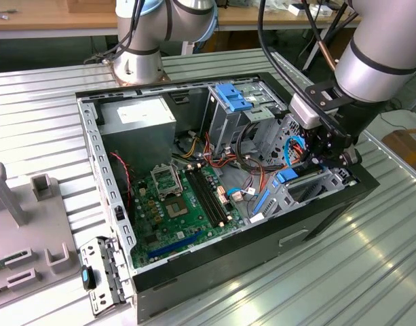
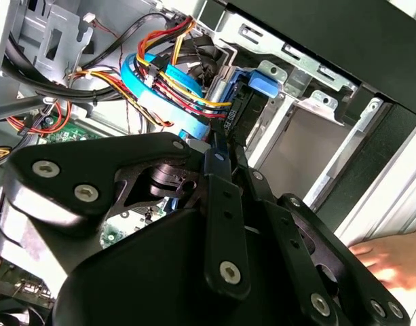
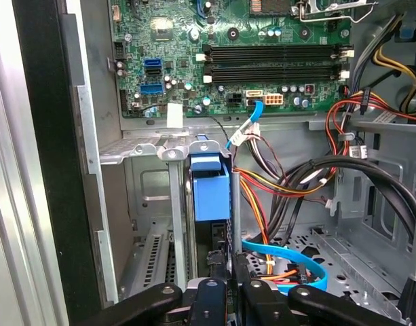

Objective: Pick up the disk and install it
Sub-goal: 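Insert the first disk wire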

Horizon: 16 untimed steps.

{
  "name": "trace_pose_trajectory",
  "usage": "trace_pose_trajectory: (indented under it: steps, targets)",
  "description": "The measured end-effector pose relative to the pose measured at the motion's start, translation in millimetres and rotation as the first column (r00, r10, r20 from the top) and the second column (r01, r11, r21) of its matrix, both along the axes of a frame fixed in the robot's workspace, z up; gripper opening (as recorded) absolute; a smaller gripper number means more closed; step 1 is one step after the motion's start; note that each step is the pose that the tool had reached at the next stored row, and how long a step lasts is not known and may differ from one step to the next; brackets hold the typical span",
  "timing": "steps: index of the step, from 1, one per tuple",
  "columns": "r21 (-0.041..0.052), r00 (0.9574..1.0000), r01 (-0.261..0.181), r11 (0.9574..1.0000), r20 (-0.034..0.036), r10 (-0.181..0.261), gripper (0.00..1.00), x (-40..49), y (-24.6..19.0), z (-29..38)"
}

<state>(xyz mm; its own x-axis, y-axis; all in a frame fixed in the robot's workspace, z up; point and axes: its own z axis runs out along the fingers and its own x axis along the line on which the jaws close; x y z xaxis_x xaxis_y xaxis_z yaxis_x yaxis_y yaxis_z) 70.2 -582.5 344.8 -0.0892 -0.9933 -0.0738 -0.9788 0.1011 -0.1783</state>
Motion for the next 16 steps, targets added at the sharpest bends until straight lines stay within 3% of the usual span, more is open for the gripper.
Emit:
trace_pose_trajectory:
  steps: [3, 7, 16]
  targets:
    - [0.0000, 1.0000, 0.004, 1.0000, 0.0000, -0.004, 0.16, 0.0, 0.0, -0.2]
    - [0.0000, 0.9991, 0.043, 0.9991, 0.0000, -0.043, 0.16, 0.0, 0.0, -2.4]
    - [-0.0001, 0.9988, 0.048, 0.9988, 0.0000, -0.048, 0.16, 0.0, 0.0, -6.8]
